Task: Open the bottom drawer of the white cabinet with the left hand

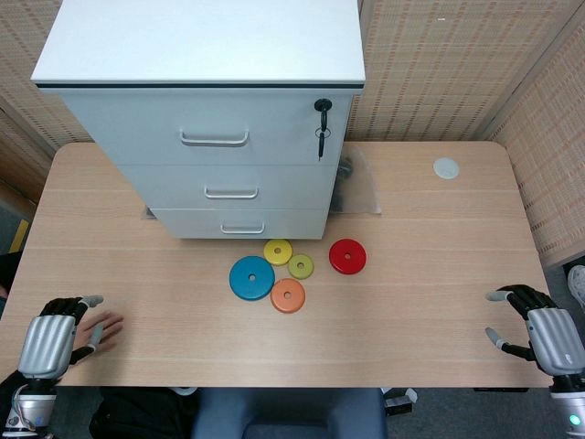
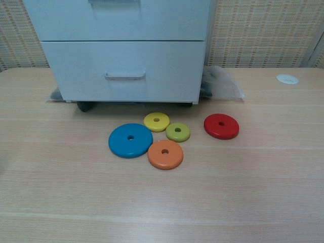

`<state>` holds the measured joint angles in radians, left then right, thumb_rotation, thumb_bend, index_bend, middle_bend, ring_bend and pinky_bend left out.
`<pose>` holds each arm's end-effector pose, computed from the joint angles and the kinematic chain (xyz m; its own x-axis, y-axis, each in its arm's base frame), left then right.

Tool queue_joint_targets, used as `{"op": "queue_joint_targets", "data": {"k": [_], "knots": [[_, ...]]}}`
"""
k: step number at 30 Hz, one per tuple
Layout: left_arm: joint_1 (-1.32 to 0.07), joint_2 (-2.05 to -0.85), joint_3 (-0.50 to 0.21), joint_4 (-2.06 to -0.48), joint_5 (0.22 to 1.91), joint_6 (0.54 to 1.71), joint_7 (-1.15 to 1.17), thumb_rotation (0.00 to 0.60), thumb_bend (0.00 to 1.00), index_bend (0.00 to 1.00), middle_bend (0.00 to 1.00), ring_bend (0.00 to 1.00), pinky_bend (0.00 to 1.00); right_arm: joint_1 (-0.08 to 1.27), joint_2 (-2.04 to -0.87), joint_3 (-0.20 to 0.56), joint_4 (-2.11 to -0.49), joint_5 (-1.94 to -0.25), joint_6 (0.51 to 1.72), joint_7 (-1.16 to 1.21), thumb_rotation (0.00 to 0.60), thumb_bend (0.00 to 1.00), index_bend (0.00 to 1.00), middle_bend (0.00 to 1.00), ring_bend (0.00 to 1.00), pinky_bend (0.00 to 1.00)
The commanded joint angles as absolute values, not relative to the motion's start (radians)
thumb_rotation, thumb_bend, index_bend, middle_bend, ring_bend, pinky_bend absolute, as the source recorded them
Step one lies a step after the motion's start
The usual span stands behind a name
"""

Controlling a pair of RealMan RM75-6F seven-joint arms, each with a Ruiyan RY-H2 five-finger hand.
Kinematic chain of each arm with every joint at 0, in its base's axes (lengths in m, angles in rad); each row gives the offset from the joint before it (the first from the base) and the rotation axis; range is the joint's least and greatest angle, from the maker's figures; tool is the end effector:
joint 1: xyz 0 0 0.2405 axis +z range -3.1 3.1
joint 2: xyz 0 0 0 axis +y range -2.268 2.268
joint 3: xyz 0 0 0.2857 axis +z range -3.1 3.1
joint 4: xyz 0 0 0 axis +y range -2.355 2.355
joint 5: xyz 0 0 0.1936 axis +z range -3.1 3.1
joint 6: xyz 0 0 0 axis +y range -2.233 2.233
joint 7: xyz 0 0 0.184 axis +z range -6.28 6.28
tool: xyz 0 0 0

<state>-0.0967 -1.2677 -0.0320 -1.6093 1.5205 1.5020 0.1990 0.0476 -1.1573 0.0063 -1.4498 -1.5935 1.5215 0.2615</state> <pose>-0.3139 0.2212 0.1348 0.4460 0.0026 0.8950 0.8942 -0.0458 -0.4454 -0.3516 -0.2020 0.1798 0.2721 -0.0343 0.9617 -0.9612 -0.0559 0.2700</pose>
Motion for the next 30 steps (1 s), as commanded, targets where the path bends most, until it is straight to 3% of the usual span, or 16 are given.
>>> {"op": "queue_joint_targets", "data": {"k": [1, 9, 15, 19, 26, 30], "knots": [[-0.097, -1.268, -0.032, -1.609, 1.521, 1.502, 0.199, 0.600, 0.38, 0.31, 0.38, 0.33, 0.28, 0.048, -1.157, 0.007, -1.450, -1.593, 1.521, 0.261, 0.600, 0.19, 0.34, 0.31, 0.21, 0.28], [-0.106, -1.265, -0.031, -1.597, 1.547, 1.504, 0.172, 0.600, 0.38, 0.31, 0.38, 0.33, 0.29, 0.045, -1.151, 0.008, -1.454, -1.595, 1.531, 0.261, 0.600, 0.20, 0.34, 0.31, 0.21, 0.28], [-0.162, -1.238, -0.033, -1.576, 1.617, 1.470, 0.087, 0.600, 0.38, 0.32, 0.40, 0.36, 0.40, 0.046, -1.143, 0.011, -1.466, -1.605, 1.542, 0.254, 0.600, 0.20, 0.34, 0.31, 0.21, 0.28], [-0.220, -1.213, -0.044, -1.576, 1.660, 1.431, -0.034, 0.600, 0.38, 0.32, 0.47, 0.43, 0.52, 0.051, -1.138, 0.012, -1.482, -1.618, 1.545, 0.244, 0.600, 0.19, 0.34, 0.31, 0.21, 0.28], [-0.353, -1.190, -0.078, -1.564, 1.734, 1.356, -0.204, 0.600, 0.38, 0.32, 0.67, 0.63, 0.80, 0.070, -1.124, 0.017, -1.526, -1.655, 1.555, 0.209, 0.600, 0.20, 0.34, 0.31, 0.21, 0.28], [-0.437, -1.200, -0.098, -1.556, 1.762, 1.300, -0.254, 0.600, 0.39, 0.30, 0.74, 0.70, 0.88, 0.074, -1.108, 0.017, -1.555, -1.661, 1.552, 0.185, 0.600, 0.20, 0.34, 0.31, 0.21, 0.28]]}}
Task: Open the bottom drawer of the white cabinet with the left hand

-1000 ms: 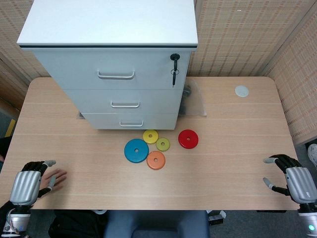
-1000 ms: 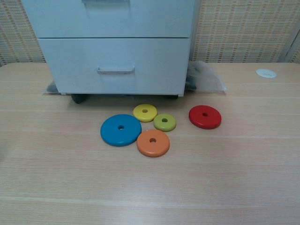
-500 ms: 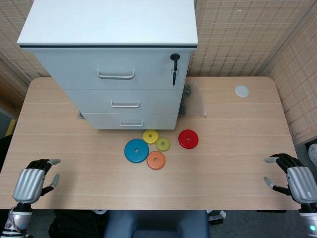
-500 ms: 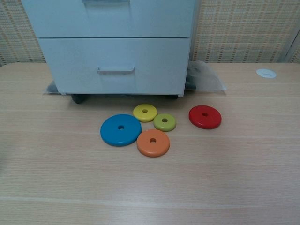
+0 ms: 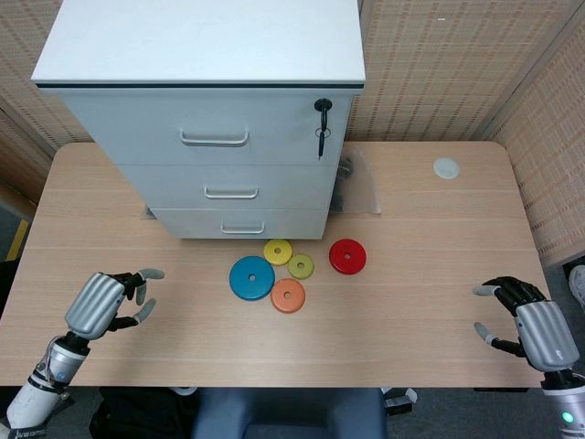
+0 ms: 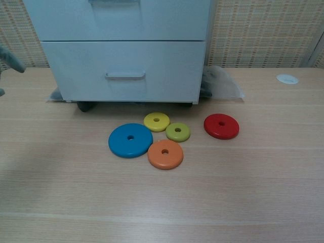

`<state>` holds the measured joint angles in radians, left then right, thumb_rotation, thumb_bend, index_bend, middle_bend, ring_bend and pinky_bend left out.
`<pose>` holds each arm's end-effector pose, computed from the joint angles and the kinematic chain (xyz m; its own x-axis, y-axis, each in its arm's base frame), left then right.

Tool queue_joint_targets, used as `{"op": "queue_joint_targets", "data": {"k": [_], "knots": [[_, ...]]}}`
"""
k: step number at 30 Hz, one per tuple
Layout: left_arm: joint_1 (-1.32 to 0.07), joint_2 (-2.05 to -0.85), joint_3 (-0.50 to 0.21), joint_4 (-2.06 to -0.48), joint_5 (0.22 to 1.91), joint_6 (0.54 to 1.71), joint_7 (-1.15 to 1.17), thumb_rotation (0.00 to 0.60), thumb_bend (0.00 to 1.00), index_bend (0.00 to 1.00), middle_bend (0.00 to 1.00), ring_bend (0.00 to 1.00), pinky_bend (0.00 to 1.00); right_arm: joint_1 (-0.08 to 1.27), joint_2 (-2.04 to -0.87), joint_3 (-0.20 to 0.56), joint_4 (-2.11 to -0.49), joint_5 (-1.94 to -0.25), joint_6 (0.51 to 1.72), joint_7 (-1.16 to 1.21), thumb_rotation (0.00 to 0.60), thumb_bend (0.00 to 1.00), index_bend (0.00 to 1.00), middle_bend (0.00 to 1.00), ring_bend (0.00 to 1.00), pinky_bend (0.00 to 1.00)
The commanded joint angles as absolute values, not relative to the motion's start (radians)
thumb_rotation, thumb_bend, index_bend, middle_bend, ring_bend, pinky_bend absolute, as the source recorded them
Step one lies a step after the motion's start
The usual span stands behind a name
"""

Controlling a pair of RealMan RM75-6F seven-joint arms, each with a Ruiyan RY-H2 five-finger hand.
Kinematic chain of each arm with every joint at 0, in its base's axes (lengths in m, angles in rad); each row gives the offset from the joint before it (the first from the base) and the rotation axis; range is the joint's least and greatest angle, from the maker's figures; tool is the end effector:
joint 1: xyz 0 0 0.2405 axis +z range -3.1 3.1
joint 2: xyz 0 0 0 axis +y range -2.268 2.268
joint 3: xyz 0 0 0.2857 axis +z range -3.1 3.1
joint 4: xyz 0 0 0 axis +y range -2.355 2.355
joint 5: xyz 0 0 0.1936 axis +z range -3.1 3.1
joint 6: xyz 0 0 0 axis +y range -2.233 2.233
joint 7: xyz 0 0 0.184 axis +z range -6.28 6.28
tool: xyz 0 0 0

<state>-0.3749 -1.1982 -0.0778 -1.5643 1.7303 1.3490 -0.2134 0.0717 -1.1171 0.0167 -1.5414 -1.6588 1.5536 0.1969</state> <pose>-0.2273 0.2989 0.1300 0.2452 0.0873 0.9655 0.8630 -0.4734 -0.1764 -0.3183 -0.2099 0.1867 0.2849 0.0029 0.9585 -0.9470 -0.1539 0.2820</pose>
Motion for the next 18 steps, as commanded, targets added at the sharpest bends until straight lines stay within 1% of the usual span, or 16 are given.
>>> {"op": "queue_joint_targets", "data": {"k": [1, 3, 7, 9, 11, 13, 18], "knots": [[-0.455, -1.204, -0.101, -1.554, 1.769, 1.288, -0.256, 0.600, 0.39, 0.29, 0.75, 0.71, 0.89, 0.073, -1.103, 0.016, -1.563, -1.660, 1.553, 0.179, 0.600, 0.20, 0.34, 0.31, 0.21, 0.28], [-0.494, -1.212, -0.108, -1.548, 1.778, 1.257, -0.257, 0.600, 0.41, 0.27, 0.76, 0.72, 0.89, 0.069, -1.094, 0.015, -1.576, -1.659, 1.557, 0.168, 0.600, 0.20, 0.34, 0.31, 0.21, 0.28], [-0.566, -1.228, -0.124, -1.554, 1.764, 1.182, -0.265, 0.600, 0.45, 0.22, 0.82, 0.81, 0.92, 0.061, -1.081, 0.016, -1.590, -1.643, 1.560, 0.160, 0.600, 0.20, 0.34, 0.31, 0.21, 0.28], [-0.600, -1.236, -0.132, -1.558, 1.748, 1.139, -0.272, 0.600, 0.50, 0.19, 0.84, 0.85, 0.94, 0.061, -1.076, 0.016, -1.594, -1.641, 1.557, 0.156, 0.600, 0.20, 0.34, 0.31, 0.21, 0.28], [-0.637, -1.248, -0.143, -1.558, 1.729, 1.095, -0.272, 0.600, 0.59, 0.16, 0.84, 0.88, 0.97, 0.064, -1.069, 0.015, -1.601, -1.642, 1.552, 0.150, 0.600, 0.20, 0.34, 0.31, 0.21, 0.28], [-0.674, -1.258, -0.154, -1.557, 1.710, 1.051, -0.264, 0.600, 0.63, 0.15, 0.85, 0.90, 0.99, 0.067, -1.064, 0.017, -1.608, -1.643, 1.549, 0.144, 0.600, 0.20, 0.34, 0.31, 0.21, 0.28], [-0.748, -1.287, -0.181, -1.546, 1.651, 0.962, -0.251, 0.600, 0.66, 0.14, 0.87, 0.94, 1.00, 0.075, -1.054, 0.019, -1.618, -1.640, 1.536, 0.136, 0.600, 0.20, 0.34, 0.31, 0.21, 0.28]]}}
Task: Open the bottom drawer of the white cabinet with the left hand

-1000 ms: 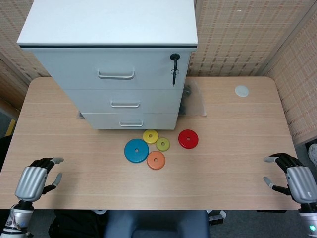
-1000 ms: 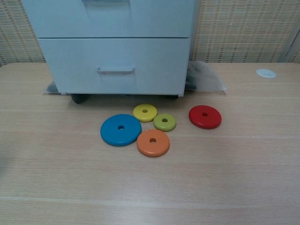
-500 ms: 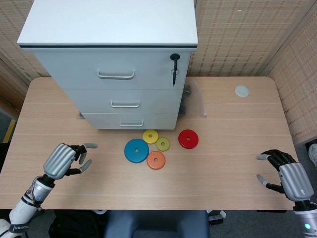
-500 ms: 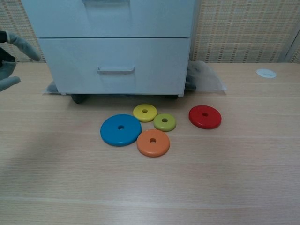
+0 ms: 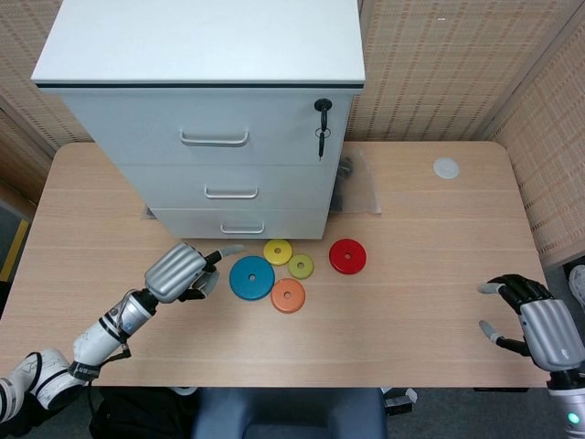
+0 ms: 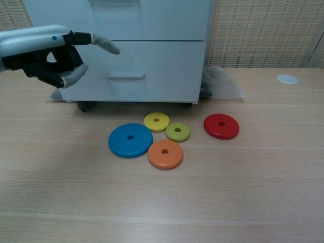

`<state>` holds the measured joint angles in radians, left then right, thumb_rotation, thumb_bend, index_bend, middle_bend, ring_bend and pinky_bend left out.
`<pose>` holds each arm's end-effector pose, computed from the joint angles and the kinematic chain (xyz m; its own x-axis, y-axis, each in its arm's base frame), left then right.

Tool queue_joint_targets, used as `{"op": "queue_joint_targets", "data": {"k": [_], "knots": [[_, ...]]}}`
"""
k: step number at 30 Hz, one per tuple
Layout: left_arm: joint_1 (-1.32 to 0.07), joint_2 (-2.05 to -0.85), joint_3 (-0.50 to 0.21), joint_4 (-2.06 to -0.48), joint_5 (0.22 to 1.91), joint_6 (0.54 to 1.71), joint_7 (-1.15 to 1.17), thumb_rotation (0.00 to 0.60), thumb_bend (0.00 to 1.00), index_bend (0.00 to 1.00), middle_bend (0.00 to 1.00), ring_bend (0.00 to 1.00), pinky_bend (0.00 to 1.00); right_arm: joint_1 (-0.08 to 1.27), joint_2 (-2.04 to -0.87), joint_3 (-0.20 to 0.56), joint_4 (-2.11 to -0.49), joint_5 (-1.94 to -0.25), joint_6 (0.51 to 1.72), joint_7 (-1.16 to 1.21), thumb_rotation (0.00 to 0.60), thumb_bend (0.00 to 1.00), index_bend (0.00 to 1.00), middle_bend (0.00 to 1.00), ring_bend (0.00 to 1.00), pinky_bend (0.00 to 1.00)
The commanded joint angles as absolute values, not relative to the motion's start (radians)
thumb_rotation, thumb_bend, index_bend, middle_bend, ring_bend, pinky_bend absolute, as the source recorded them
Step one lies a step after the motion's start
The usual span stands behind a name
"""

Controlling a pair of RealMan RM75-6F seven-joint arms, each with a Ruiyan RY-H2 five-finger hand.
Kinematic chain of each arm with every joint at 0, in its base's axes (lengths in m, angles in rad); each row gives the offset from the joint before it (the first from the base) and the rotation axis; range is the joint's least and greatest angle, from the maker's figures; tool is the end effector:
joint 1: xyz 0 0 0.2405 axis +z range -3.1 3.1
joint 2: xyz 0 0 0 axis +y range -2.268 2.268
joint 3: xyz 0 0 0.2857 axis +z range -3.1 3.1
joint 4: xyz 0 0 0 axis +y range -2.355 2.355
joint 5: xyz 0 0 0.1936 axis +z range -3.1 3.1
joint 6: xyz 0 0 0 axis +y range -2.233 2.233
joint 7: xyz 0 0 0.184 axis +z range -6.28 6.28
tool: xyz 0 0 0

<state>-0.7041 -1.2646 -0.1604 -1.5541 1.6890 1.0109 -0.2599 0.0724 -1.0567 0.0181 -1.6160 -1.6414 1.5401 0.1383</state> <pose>-0.1292 0.3713 0.0717 0.3348 0.2428 0.9105 0.7511 -0.6522 -0.1023 -0.3112 -0.2101 0.2003 0.3276 0.0015 0.9448 -0.9358 -0.1370 0.3247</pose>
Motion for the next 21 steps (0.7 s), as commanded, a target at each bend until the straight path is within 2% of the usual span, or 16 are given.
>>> {"op": "queue_joint_targets", "data": {"k": [1, 14, 21], "knots": [[-0.766, -1.295, -0.186, -1.540, 1.635, 0.938, -0.246, 0.600, 0.66, 0.14, 0.88, 0.94, 1.00, 0.076, -1.053, 0.019, -1.620, -1.638, 1.533, 0.135, 0.600, 0.20, 0.34, 0.31, 0.21, 0.28], [-0.890, -1.376, -0.221, -1.440, 1.448, 0.763, -0.168, 0.600, 0.66, 0.14, 0.88, 0.94, 1.00, 0.089, -1.050, 0.023, -1.614, -1.619, 1.505, 0.143, 0.600, 0.20, 0.34, 0.31, 0.21, 0.28], [-0.903, -1.391, -0.223, -1.417, 1.375, 0.742, -0.153, 0.600, 0.66, 0.08, 0.89, 0.96, 1.00, 0.086, -1.046, 0.021, -1.611, -1.614, 1.505, 0.147, 0.600, 0.20, 0.34, 0.31, 0.21, 0.28]]}}
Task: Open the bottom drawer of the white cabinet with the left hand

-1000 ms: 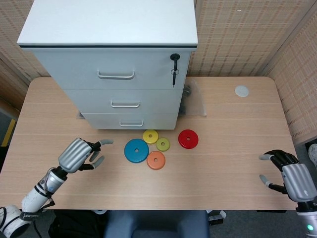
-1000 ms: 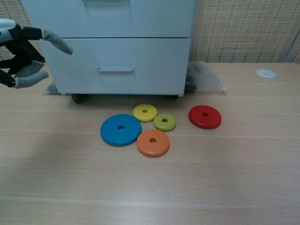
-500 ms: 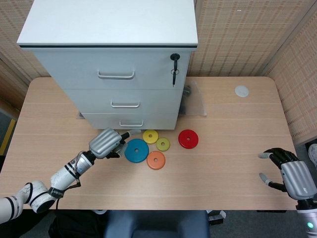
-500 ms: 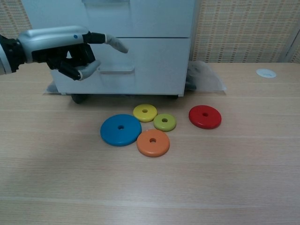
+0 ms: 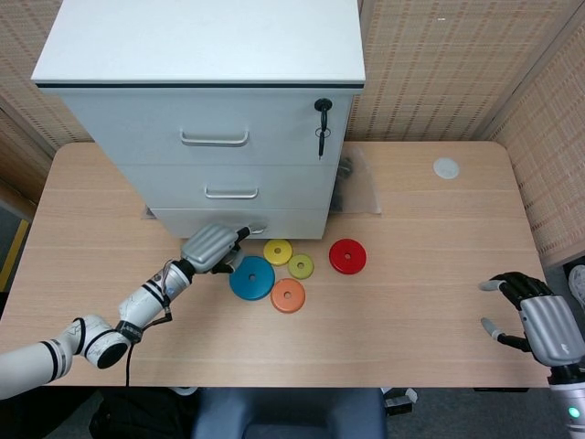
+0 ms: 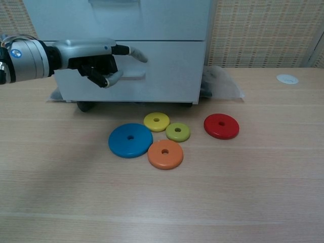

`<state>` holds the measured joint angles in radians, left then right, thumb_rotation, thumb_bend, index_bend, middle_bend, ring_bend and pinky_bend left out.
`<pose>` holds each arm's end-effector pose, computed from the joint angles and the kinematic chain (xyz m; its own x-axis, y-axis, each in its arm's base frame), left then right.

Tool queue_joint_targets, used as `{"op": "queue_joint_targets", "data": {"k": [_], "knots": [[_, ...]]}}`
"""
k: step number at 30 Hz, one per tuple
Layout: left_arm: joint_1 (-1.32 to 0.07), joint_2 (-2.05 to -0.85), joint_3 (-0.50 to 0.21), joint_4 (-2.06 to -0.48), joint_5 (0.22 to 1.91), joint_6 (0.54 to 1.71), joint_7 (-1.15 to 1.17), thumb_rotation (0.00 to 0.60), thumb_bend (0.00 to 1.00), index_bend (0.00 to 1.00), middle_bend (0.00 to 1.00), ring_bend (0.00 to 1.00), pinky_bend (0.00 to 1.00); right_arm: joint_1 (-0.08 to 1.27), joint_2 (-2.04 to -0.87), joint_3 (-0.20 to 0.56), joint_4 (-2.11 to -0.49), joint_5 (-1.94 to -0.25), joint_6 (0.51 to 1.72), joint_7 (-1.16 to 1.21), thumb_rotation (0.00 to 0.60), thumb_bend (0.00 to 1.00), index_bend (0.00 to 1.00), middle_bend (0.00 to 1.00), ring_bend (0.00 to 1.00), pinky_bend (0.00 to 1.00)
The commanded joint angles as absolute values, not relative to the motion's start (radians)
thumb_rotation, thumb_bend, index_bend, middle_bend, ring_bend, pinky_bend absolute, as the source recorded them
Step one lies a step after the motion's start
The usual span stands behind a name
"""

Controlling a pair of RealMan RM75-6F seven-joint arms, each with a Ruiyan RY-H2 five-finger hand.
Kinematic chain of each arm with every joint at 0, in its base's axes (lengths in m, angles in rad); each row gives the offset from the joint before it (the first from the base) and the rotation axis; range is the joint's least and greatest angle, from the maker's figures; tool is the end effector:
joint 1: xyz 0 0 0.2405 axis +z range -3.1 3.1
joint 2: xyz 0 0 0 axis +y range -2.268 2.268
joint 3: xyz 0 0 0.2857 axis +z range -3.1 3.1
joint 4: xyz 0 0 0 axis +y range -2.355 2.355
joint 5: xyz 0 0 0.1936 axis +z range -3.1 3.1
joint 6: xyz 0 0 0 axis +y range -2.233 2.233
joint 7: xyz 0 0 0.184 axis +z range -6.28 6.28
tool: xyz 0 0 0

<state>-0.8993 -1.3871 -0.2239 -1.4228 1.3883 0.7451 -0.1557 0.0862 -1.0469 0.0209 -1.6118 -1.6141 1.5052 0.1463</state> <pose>-0.1011 0.4344 0.0238 0.3849 0.3392 0.8584 0.8168 -0.5582 -0.1457 -0.3165 -0.2157 0.2009 0.3356 -0.0218 0.9417 -0.9362 -0.1182 0.3309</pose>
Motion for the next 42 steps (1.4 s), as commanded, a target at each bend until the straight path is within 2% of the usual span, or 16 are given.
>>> {"op": "queue_joint_targets", "data": {"k": [1, 22, 42], "knots": [[-0.903, -1.391, -0.220, -1.415, 1.373, 0.744, -0.146, 0.600, 0.66, 0.08, 0.90, 0.97, 1.00, 0.086, -1.046, 0.021, -1.611, -1.613, 1.505, 0.147, 0.600, 0.20, 0.34, 0.31, 0.21, 0.28], [-0.930, -1.401, -0.193, -1.388, 1.286, 0.716, -0.055, 0.600, 0.66, 0.14, 0.92, 0.98, 1.00, 0.080, -1.049, 0.018, -1.598, -1.601, 1.502, 0.158, 0.600, 0.20, 0.34, 0.31, 0.21, 0.28], [-0.923, -1.394, -0.164, -1.384, 1.278, 0.713, -0.059, 0.600, 0.66, 0.18, 0.92, 0.98, 1.00, 0.075, -1.052, 0.000, -1.591, -1.602, 1.485, 0.163, 0.600, 0.20, 0.34, 0.31, 0.21, 0.28]]}}
